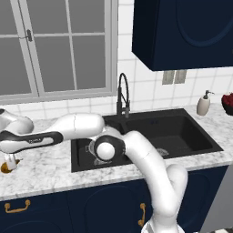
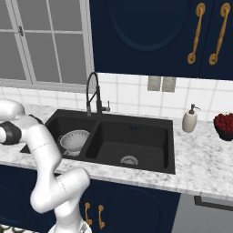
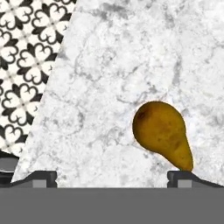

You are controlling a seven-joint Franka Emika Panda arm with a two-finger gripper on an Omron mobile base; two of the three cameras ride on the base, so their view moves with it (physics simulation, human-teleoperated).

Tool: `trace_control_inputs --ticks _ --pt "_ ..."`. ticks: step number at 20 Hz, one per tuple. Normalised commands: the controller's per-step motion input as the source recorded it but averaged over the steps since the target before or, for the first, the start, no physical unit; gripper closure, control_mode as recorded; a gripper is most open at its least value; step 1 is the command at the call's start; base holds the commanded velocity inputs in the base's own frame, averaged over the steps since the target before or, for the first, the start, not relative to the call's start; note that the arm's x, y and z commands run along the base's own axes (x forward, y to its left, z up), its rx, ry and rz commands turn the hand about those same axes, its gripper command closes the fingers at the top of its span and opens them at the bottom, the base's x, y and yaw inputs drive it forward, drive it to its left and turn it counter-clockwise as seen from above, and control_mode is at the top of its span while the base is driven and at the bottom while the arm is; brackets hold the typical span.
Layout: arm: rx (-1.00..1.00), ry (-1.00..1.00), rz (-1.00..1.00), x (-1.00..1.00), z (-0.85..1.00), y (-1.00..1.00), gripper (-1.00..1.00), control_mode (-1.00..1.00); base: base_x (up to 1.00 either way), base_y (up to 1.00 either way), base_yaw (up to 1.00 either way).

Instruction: Put the colander in the sink, put the pear in the colander, and turn on the sink faucet and pour water over the colander.

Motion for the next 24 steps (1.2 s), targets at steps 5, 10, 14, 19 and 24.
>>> trace_control_inputs --ticks 5,10,14,19,24 --pt "0.01 -0.23 0.32 0.12 -0.11 0.0 -1.0 -1.0 0.0 0.0 0.0" --pt "0.05 -0.02 0.23 0.0 -0.11 -0.02 -1.0 -1.0 0.0 0.0 0.0" --pt "0.04 0.0 0.16 0.1 -0.19 -0.09 -1.0 -1.0 0.0 0.0 0.0" --pt "0.02 0.0 0.16 0.09 -0.33 -0.1 -1.0 -1.0 0.0 0.0 0.0" --pt "0.04 0.0 0.17 0.12 -0.38 -0.1 -1.0 -1.0 0.0 0.0 0.0"
